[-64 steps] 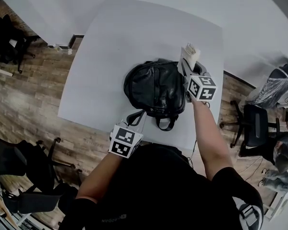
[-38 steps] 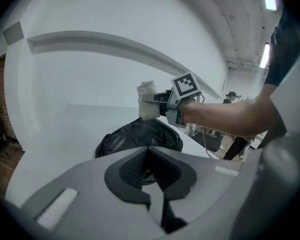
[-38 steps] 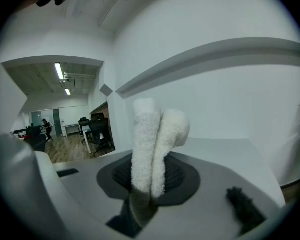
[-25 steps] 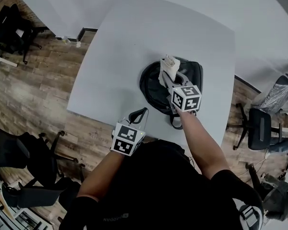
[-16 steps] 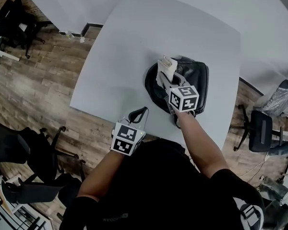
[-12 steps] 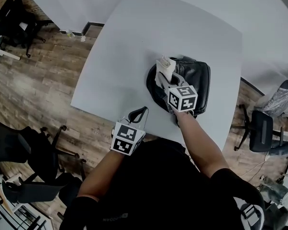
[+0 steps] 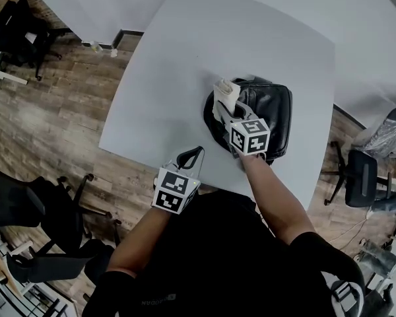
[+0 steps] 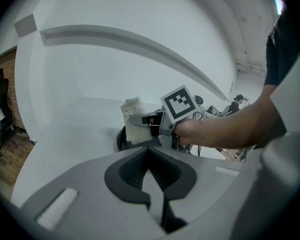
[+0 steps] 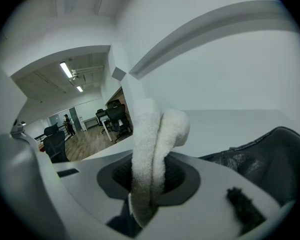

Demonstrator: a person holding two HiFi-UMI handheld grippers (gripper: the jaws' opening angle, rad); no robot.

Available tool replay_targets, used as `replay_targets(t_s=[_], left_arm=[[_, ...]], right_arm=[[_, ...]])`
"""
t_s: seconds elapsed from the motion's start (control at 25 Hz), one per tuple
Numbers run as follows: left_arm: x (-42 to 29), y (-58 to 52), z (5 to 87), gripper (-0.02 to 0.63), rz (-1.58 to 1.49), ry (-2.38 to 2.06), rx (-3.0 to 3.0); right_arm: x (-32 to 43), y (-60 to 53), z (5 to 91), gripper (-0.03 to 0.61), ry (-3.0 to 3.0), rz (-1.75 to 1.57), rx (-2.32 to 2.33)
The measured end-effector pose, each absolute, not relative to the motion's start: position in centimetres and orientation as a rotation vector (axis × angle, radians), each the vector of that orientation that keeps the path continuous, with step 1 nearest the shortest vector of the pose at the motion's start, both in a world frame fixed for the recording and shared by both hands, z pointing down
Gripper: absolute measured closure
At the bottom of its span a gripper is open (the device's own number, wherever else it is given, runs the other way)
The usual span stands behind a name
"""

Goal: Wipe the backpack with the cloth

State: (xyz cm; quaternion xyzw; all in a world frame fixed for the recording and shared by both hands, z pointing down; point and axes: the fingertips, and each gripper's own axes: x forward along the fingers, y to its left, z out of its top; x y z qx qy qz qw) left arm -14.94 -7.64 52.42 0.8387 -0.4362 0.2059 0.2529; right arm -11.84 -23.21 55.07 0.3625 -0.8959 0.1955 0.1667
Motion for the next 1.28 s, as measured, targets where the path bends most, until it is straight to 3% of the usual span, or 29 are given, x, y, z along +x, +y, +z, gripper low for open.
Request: replay_targets(t_s=[1.28], left_arm=[[-8.6,-8.2,52.1,0.607,0.596,-1.056,2.37]], right_arm=[[-3.5,-23.5,53.3,0.491,-2.516,0.558,1.226]])
